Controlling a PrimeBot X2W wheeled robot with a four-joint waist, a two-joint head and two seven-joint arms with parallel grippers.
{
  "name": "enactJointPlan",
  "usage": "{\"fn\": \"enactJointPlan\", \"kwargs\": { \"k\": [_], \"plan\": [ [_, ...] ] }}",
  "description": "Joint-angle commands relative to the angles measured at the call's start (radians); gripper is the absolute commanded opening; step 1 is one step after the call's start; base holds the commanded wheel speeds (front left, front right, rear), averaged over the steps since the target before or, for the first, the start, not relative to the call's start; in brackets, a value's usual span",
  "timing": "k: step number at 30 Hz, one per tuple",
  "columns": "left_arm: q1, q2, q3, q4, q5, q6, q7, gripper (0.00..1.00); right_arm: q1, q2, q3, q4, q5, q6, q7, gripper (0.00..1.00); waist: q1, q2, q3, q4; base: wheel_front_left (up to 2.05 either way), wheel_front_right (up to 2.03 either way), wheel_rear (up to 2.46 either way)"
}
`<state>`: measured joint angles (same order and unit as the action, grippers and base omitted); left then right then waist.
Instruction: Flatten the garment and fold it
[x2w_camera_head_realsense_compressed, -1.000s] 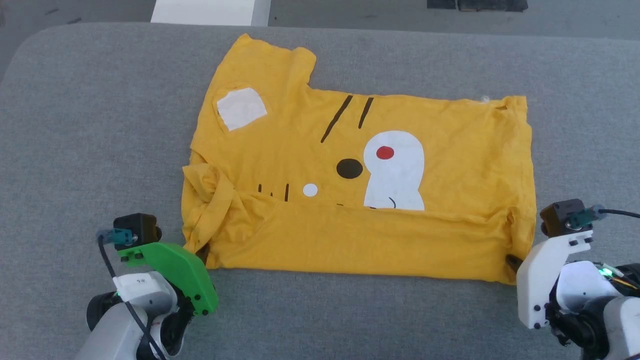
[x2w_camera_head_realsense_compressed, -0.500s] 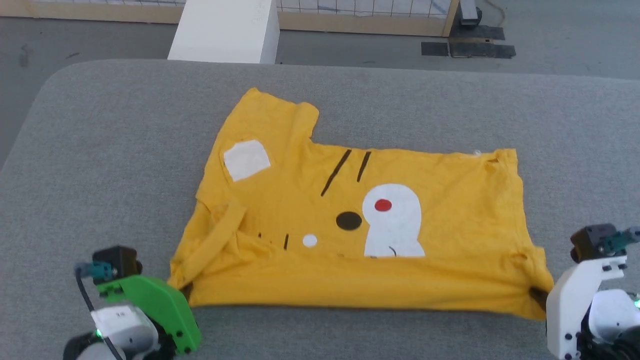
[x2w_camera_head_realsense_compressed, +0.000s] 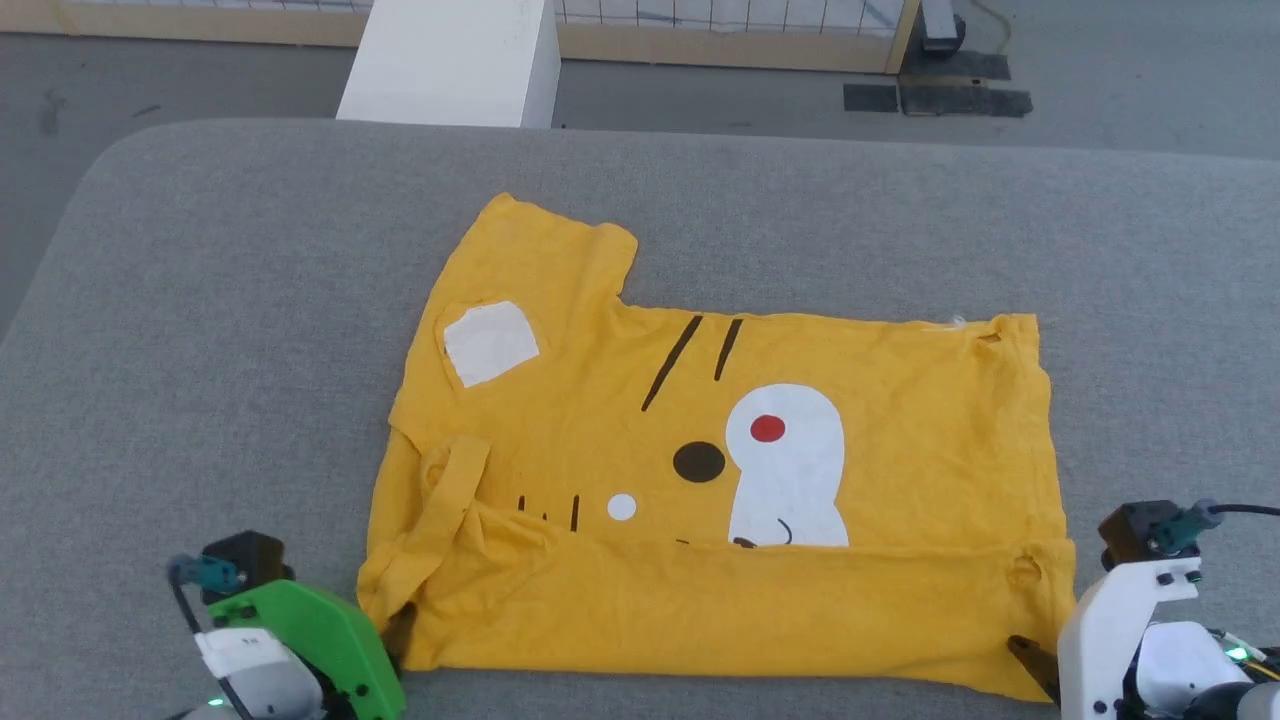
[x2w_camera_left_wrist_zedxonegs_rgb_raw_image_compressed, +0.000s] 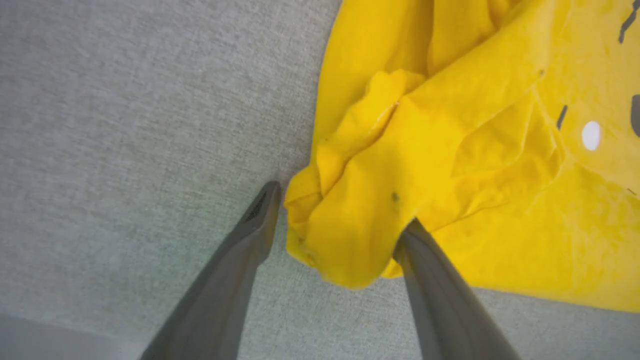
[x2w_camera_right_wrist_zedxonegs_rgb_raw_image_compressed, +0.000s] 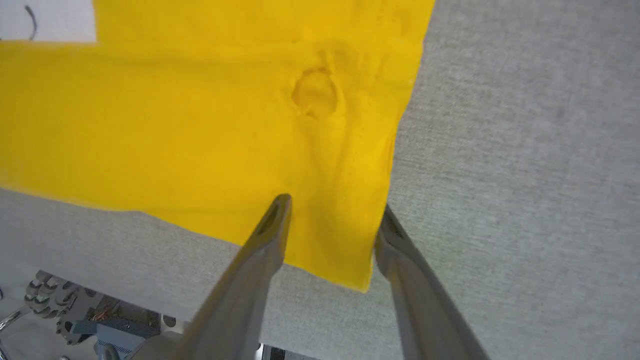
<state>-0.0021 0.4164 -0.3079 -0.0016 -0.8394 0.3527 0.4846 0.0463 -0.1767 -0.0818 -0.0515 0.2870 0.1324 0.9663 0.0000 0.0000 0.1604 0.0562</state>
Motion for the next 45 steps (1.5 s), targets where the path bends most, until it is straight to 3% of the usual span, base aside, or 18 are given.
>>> {"fn": "enactJointPlan", "kwargs": {
  "k": [1, 6, 10, 17, 21, 25, 32, 37, 40, 45],
  "plan": [
    [-0.003, 0.029, 0.013, -0.015, -0.002, 0.006, 0.012, 1.00, -0.010, -0.006, -0.005, -0.012, 0.018, -0.002, -0.005, 1.00, 0.0000, 0.0000, -0.018, -0.004, 0.00, 0.00, 0.00],
    [-0.013, 0.086, 0.065, -0.141, 0.009, 0.028, 0.011, 1.00, -0.028, -0.031, -0.052, -0.113, 0.055, -0.002, 0.005, 1.00, 0.0000, 0.0000, -0.046, -0.008, 0.00, 0.00, 0.00],
    [-0.074, 0.079, 0.124, -0.198, 0.045, 0.017, -0.111, 1.00, -0.095, -0.019, -0.134, -0.182, 0.042, -0.002, -0.034, 1.00, 0.0000, 0.0000, -0.048, -0.011, 0.00, 0.00, 0.00],
    [-0.226, -0.010, 0.120, -0.084, 0.154, -0.096, -0.465, 1.00, -0.247, 0.004, -0.172, -0.156, 0.003, -0.002, -0.207, 1.00, 0.0000, 0.0000, 0.000, -0.014, 0.00, 0.00, 0.00],
    [-0.334, -0.042, 0.074, 0.044, 0.194, -0.164, -0.557, 1.00, -0.314, -0.004, -0.158, -0.109, -0.006, -0.002, -0.273, 1.00, 0.0000, 0.0000, 0.053, -0.014, 0.00, 0.00, 0.00],
    [-0.482, -0.068, 0.028, 0.173, 0.219, -0.219, -0.580, 1.00, -0.377, -0.017, -0.140, -0.078, -0.012, -0.002, -0.306, 1.00, 0.0000, 0.0000, 0.128, -0.013, 0.00, 0.00, 0.00],
    [-0.789, -0.098, -0.047, 0.405, 0.232, -0.307, -0.461, 1.00, -0.473, -0.040, -0.096, -0.070, -0.004, -0.002, -0.312, 1.00, 0.0000, 0.0000, 0.264, -0.024, 0.00, 0.00, 0.00],
    [-1.006, -0.095, -0.088, 0.565, 0.211, -0.353, -0.231, 1.00, -0.509, -0.052, -0.060, -0.098, 0.006, -0.002, -0.308, 1.00, 0.0000, 0.0000, 0.341, -0.049, 0.00, 0.00, 0.00],
    [-1.113, -0.092, -0.100, 0.639, 0.179, -0.355, -0.041, 1.00, -0.518, -0.055, -0.046, -0.129, 0.016, -0.002, -0.303, 1.00, 0.0000, 0.0000, 0.382, -0.066, 0.00, 0.00, 0.00],
    [-1.207, -0.051, -0.132, 0.691, 0.188, -0.311, 0.189, 1.00, -0.520, -0.052, -0.019, -0.181, 0.035, -0.002, -0.301, 1.00, 0.0000, 0.0000, 0.437, -0.101, 0.00, 0.00, 0.00]
  ]
}}
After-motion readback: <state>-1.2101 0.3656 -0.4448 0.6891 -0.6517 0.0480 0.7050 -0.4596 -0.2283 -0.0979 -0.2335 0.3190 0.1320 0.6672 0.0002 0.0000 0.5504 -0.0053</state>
